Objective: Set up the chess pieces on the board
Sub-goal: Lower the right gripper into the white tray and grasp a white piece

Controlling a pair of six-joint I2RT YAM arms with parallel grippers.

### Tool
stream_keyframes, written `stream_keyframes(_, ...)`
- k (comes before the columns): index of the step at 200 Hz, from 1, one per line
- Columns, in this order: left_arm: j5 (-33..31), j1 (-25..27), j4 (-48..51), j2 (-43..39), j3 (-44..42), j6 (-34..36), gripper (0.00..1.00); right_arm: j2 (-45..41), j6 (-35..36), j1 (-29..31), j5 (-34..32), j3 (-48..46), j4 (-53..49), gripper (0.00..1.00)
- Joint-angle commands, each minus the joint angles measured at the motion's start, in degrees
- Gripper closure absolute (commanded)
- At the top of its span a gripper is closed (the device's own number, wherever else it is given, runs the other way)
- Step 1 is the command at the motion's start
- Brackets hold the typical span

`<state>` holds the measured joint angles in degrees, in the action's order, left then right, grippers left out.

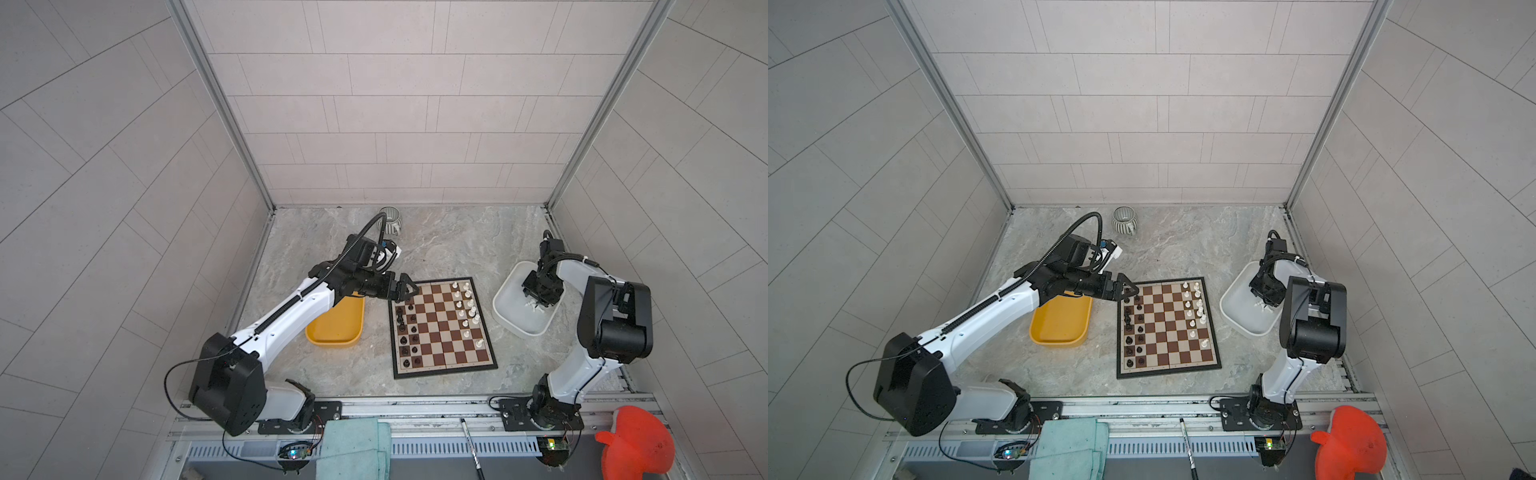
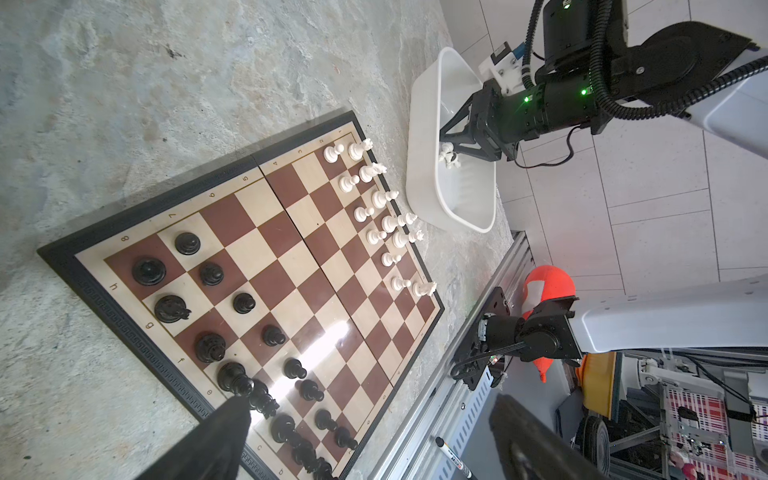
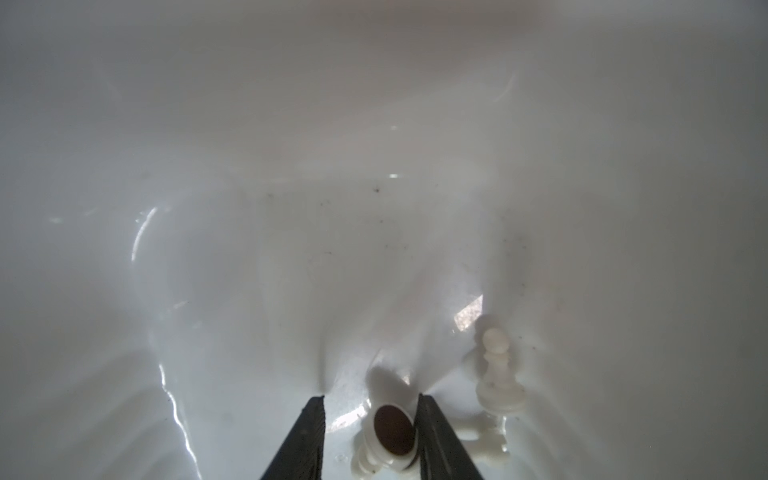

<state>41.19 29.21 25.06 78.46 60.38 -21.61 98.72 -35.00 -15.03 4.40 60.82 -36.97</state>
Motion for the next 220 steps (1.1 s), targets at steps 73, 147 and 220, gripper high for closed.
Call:
stream_keyframes(73, -0.2, -0.9, -1.3, 0.0, 0.5, 0.0, 0.03, 1.1, 0.3, 0.6, 0.9, -0.8, -1.5, 0.62)
stream_keyframes(147, -0.5, -1.5, -1.9, -0.1, 0.1, -1.0, 0.02, 1.1, 2.5, 2.7, -1.1, -0.7, -3.1, 0.64)
stream_keyframes(220, -0.7, -1.9, -2.0, -0.2, -0.2, -1.3, 0.02, 1.5, 3.5, 5.3, -2.1, -0.5, -2.9, 0.74)
